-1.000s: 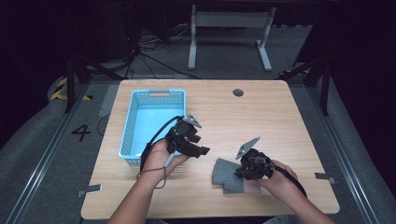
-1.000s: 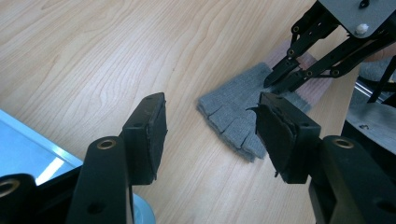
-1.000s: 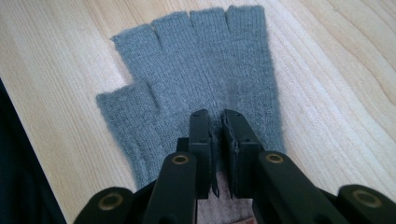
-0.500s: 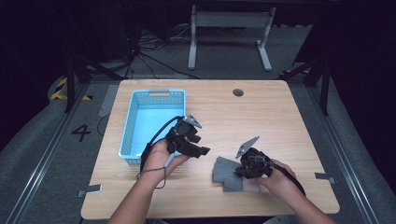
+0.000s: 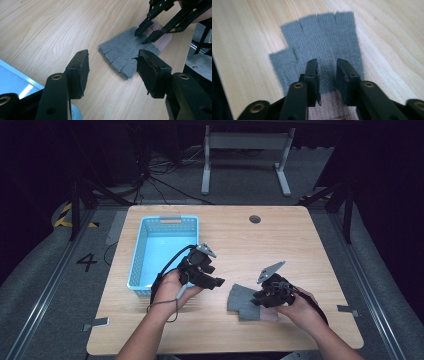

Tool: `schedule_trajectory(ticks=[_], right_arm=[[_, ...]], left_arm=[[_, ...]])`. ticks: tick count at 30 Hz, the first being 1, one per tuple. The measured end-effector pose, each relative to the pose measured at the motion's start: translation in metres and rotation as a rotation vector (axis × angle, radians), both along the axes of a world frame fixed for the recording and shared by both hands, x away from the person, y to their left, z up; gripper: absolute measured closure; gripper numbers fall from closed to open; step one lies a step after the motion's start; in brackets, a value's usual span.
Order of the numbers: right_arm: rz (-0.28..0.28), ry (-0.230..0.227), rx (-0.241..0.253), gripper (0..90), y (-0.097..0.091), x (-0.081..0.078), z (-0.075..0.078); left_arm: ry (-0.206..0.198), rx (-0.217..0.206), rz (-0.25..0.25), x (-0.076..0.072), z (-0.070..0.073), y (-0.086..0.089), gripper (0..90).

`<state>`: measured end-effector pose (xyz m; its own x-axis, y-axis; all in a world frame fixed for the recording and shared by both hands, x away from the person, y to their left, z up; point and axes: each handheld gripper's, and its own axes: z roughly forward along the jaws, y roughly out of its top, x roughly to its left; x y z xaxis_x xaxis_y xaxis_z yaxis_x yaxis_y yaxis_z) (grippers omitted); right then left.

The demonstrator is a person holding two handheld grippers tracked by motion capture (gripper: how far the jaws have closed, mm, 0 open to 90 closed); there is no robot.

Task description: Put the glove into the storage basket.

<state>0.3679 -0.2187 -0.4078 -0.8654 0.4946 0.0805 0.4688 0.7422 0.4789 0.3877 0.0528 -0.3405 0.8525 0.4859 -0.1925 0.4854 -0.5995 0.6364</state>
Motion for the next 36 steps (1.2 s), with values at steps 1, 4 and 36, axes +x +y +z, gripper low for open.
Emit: schedule_trajectory(ticks=[1,4,36], right_arm=[[-0.005,-0.006,0.016,67.1,-0.002,0.0,0.003],[-0.03,-0.04,0.057,62.9,-0.012,0.001,0.015],[-0.421,-0.16,0.102,46.5,-0.123,0.045,0.007]], left_arm=[[-0.001,-0.001,-0.001,-0.001,0.0,0.0,43.9],[-0.004,0.002,-0.005,-0.002,0.0,-0.002,44.0],[-0.026,0.034,-0.106,-0.01,-0.014,-0.041,45.2]])
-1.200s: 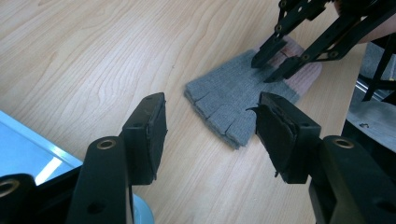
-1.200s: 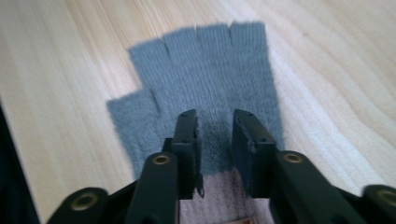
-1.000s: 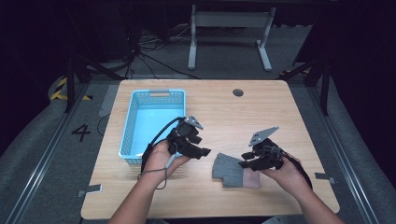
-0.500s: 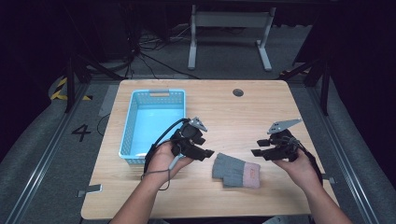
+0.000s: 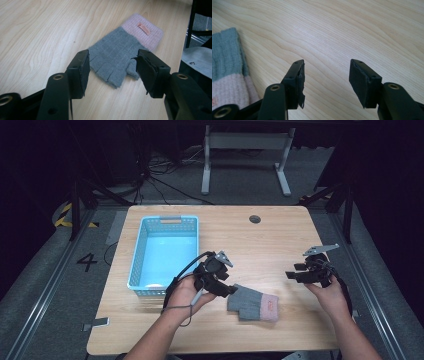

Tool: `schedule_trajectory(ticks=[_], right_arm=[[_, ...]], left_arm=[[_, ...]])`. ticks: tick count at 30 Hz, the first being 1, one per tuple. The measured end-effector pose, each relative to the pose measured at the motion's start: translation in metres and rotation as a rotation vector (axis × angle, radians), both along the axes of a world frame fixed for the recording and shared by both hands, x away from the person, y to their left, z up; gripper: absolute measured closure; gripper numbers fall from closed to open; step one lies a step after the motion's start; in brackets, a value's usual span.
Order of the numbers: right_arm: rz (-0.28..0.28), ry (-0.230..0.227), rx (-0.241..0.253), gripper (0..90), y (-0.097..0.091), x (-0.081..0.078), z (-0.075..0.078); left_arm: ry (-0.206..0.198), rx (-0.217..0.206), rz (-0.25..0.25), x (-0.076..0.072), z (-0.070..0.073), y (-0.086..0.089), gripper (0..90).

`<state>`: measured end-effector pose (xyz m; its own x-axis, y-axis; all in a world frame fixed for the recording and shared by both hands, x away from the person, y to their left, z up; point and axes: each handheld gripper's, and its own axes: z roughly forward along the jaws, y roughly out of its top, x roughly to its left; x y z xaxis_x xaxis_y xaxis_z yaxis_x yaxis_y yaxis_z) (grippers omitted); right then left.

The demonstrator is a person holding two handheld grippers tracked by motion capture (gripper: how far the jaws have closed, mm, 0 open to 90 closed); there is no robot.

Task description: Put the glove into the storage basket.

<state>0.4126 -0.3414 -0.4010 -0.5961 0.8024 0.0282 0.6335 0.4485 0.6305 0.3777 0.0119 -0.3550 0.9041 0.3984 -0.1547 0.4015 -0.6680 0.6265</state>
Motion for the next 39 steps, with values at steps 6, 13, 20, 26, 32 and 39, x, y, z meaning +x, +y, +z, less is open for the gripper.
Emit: schedule_trajectory(ticks=[6,13,20,26,32,39], right_arm=[[0.006,-0.011,0.019,42.9,-0.001,0.0,0.002],[0.01,0.01,0.054,43.2,-0.004,0.001,0.002],[0.019,0.024,0.078,43.5,-0.005,0.002,0.002],[0.023,0.03,0.089,43.4,-0.006,0.002,0.002],[0.026,0.034,0.102,43.1,-0.007,0.002,0.002],[0.039,0.042,0.119,43.1,-0.007,0.002,0.002]], left_arm=[[0.021,0.001,-0.023,0.002,-0.019,-0.019,38.0],[0.04,0.044,-0.065,0.004,-0.034,-0.04,24.9],[0.022,0.063,-0.09,0.007,-0.049,-0.056,15.7],[0.01,0.101,-0.089,0.007,-0.058,-0.066,9.7],[0.008,0.125,-0.103,0.004,-0.065,-0.072,3.2],[0.001,0.151,-0.114,0.004,-0.071,-0.079,4.7]])
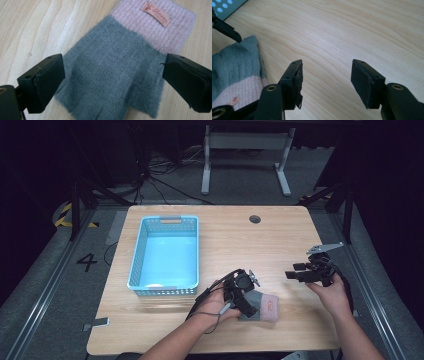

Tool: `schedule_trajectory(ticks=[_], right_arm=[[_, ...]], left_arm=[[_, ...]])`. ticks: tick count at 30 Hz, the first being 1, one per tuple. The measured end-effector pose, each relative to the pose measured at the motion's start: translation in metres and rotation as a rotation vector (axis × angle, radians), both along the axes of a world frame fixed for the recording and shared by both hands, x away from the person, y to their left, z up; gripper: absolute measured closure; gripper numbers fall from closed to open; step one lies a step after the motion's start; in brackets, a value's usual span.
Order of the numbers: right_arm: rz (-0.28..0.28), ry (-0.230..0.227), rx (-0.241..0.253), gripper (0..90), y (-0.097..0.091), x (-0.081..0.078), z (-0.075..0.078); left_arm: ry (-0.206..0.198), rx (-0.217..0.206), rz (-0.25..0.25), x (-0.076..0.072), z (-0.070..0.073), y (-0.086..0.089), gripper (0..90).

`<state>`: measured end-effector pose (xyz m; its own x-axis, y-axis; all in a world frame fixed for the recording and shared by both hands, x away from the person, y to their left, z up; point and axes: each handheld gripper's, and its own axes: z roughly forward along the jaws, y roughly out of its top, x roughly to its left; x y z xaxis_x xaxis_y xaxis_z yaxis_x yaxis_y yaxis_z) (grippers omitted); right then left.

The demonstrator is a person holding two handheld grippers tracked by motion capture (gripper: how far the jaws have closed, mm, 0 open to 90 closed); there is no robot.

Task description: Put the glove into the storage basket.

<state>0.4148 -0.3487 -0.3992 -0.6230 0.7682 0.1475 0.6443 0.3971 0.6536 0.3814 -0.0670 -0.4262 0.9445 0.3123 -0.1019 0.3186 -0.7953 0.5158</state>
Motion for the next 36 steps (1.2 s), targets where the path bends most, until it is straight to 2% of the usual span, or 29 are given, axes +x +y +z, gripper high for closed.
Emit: schedule_trajectory(ticks=[7,13,18,19,22,28,32,36], right_arm=[[0.001,0.011,0.01,42.9,-0.001,0.001,-0.001],[0.004,0.014,0.025,42.8,-0.002,0.001,-0.001],[0.004,0.023,0.03,42.6,-0.002,0.001,-0.001],[0.004,0.028,0.035,42.6,-0.002,0.001,-0.002],[0.003,0.032,0.04,42.3,-0.003,0.002,-0.002],[-0.002,0.029,0.047,42.2,-0.005,0.002,-0.002],[-0.021,0.002,0.046,42.8,-0.006,0.0,0.001],[-0.04,-0.027,0.068,43.0,-0.01,-0.002,0.005]], left_arm=[[-0.001,0.037,-0.014,0.0,-0.009,-0.007,6.3],[-0.025,0.069,-0.005,-0.002,-0.015,-0.012,6.4],[-0.039,0.074,-0.001,-0.003,-0.017,-0.012,6.0],[-0.049,0.071,0.007,-0.005,-0.018,-0.012,6.1],[-0.046,0.082,0.033,-0.007,-0.018,-0.013,7.2],[-0.048,0.096,0.048,-0.009,-0.017,-0.015,9.5],[-0.042,0.106,0.056,-0.01,-0.015,-0.015,13.0],[-0.035,0.112,0.057,-0.012,-0.012,-0.016,27.8]])
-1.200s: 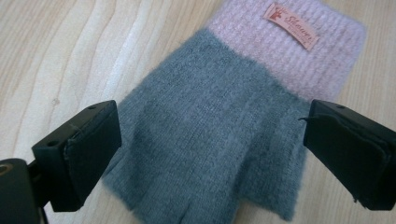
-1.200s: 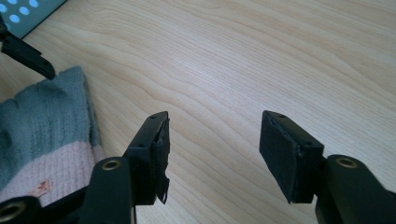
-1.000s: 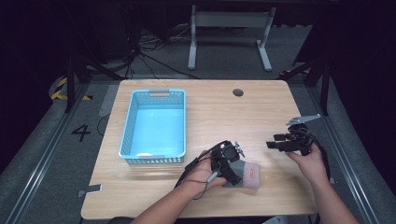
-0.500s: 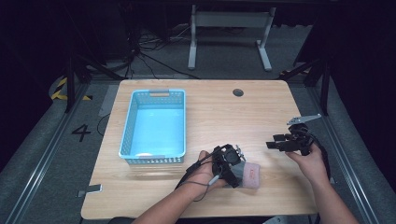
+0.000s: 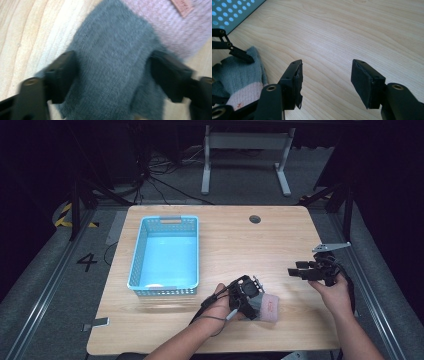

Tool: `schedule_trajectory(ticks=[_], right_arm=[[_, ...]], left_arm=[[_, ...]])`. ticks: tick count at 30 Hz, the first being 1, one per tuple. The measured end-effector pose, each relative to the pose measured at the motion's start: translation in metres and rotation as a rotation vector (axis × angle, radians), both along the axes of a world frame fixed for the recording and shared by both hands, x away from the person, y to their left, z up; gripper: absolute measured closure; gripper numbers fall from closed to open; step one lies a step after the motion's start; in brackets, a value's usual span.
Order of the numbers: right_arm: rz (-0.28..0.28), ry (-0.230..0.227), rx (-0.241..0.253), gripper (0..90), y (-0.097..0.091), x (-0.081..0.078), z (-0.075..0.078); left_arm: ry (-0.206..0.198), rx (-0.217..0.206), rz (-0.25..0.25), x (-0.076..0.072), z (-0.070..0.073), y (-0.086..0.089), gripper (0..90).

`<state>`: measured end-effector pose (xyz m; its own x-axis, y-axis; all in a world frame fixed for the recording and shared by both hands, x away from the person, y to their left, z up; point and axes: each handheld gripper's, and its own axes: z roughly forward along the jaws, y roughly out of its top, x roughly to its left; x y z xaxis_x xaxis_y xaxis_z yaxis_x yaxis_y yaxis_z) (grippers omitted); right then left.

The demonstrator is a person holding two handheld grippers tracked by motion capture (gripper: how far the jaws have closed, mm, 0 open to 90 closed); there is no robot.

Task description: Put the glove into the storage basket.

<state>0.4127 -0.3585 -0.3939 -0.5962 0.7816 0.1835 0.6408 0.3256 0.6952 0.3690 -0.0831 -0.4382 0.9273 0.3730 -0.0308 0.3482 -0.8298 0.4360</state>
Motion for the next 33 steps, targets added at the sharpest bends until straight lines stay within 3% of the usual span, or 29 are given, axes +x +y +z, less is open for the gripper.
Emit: schedule_trajectory(ticks=[2,3,6,9,19,26,33], right_arm=[[0.0,0.0,0.002,43.0,0.0,0.0,0.0],[0.0,0.0,0.0,43.0,0.0,0.0,0.0],[0.005,0.002,-0.008,43.0,0.001,0.0,-0.001],[0.006,0.008,-0.01,42.9,0.001,0.001,-0.001],[0.008,0.008,-0.008,42.9,0.001,0.003,-0.002],[0.017,0.006,-0.003,42.9,0.004,0.009,-0.002],[0.027,0.002,-0.011,42.8,0.009,0.015,0.001]], left_arm=[[0.001,-0.003,-0.006,-0.002,0.003,0.0,42.0],[0.008,-0.005,-0.008,-0.002,0.004,0.0,42.0],[0.027,-0.011,-0.005,0.0,0.005,0.002,55.0],[0.051,-0.034,0.003,0.006,0.006,0.007,58.9],[0.083,-0.062,0.019,0.01,0.018,0.018,66.2],[0.068,-0.089,0.033,0.009,0.033,0.033,66.6],[0.053,-0.134,0.085,0.011,0.054,0.061,66.6]])
